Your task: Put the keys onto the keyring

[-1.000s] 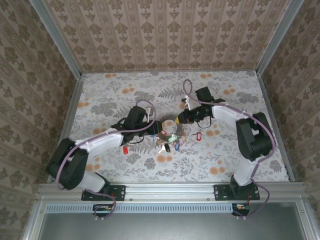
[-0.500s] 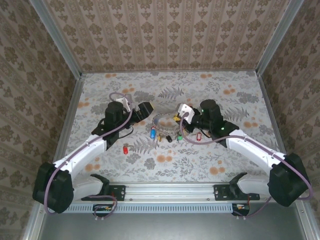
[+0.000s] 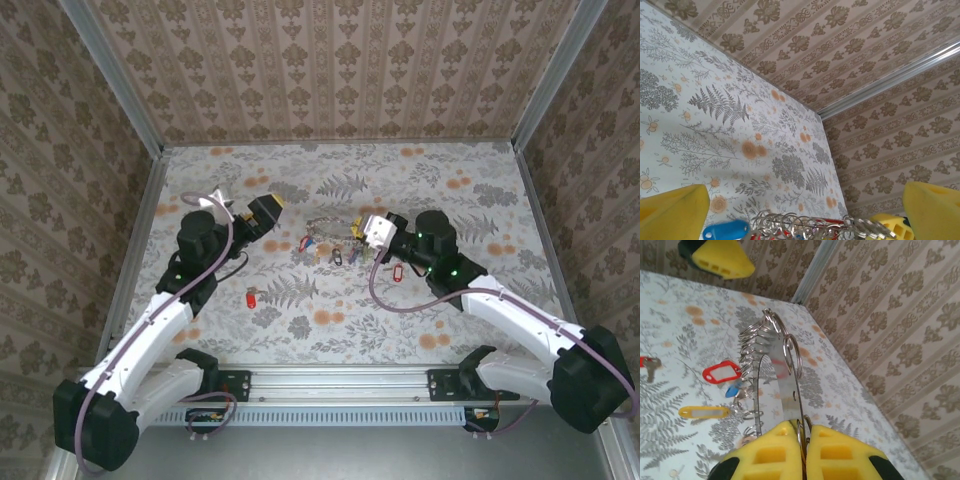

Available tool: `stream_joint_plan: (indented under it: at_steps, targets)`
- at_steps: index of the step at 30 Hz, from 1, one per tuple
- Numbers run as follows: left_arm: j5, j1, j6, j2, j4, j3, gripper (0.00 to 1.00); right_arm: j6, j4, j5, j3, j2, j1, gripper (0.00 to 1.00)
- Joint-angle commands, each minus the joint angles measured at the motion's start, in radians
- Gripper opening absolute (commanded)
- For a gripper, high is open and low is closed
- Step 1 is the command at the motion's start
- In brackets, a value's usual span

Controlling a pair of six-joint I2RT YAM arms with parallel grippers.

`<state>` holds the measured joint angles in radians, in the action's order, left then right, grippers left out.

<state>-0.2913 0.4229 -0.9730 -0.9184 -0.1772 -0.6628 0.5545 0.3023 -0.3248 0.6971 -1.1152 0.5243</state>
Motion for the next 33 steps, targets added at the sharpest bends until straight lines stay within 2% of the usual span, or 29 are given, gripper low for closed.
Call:
stream_joint_plan:
  at_steps: [1,5,7,10,11,12,14,20,23,28,31,33]
  targets:
    - [-0.029,-0.006,0.036,0.007,0.022,0.012,1.0,-0.334,-0.023,-0.069,0.131,0.01,-0.057,0.0]
    - [-0.014,-0.006,0.062,0.043,0.033,0.025,1.0,-0.712,-0.123,-0.157,0.211,-0.041,-0.133,0.0]
    - [0.008,-0.006,0.071,0.072,0.042,0.039,1.0,-1.027,-0.174,-0.129,0.234,-0.096,-0.197,0.0]
    - [0.035,-0.01,0.078,0.101,0.057,0.057,1.0,-1.385,-0.269,-0.248,0.248,-0.243,-0.307,0.0]
    - [0.027,-0.013,0.074,0.102,0.057,0.06,1.0,-1.487,-0.238,-0.3,0.229,-0.3,-0.329,0.0]
    - [0.012,-0.015,0.073,0.1,0.057,0.062,1.0,-1.614,-0.106,-0.352,0.175,-0.348,-0.336,0.0]
    - [-0.026,-0.016,0.059,0.085,0.055,0.067,1.0,-1.785,0.17,-0.349,0.077,-0.385,-0.318,0.0]
    - [-0.122,0.006,-0.055,-0.021,-0.069,0.106,0.87,-1.745,0.134,-0.21,0.1,-0.369,-0.24,0.0]
    - [-0.107,0.052,-0.097,-0.067,-0.124,0.111,0.83,-1.797,0.171,-0.182,0.098,-0.384,-0.215,0.0]
    - [-0.062,0.111,-0.133,-0.143,-0.177,0.085,0.81,-1.832,0.221,-0.133,0.109,-0.394,-0.161,0.0]
    - [-0.024,0.129,-0.182,-0.187,-0.249,0.099,0.7,-1.842,0.236,-0.112,0.119,-0.395,-0.137,0.0]
    - [-0.009,0.136,-0.215,-0.211,-0.29,0.107,0.67,-1.855,0.248,-0.097,0.118,-0.393,-0.127,0.0]
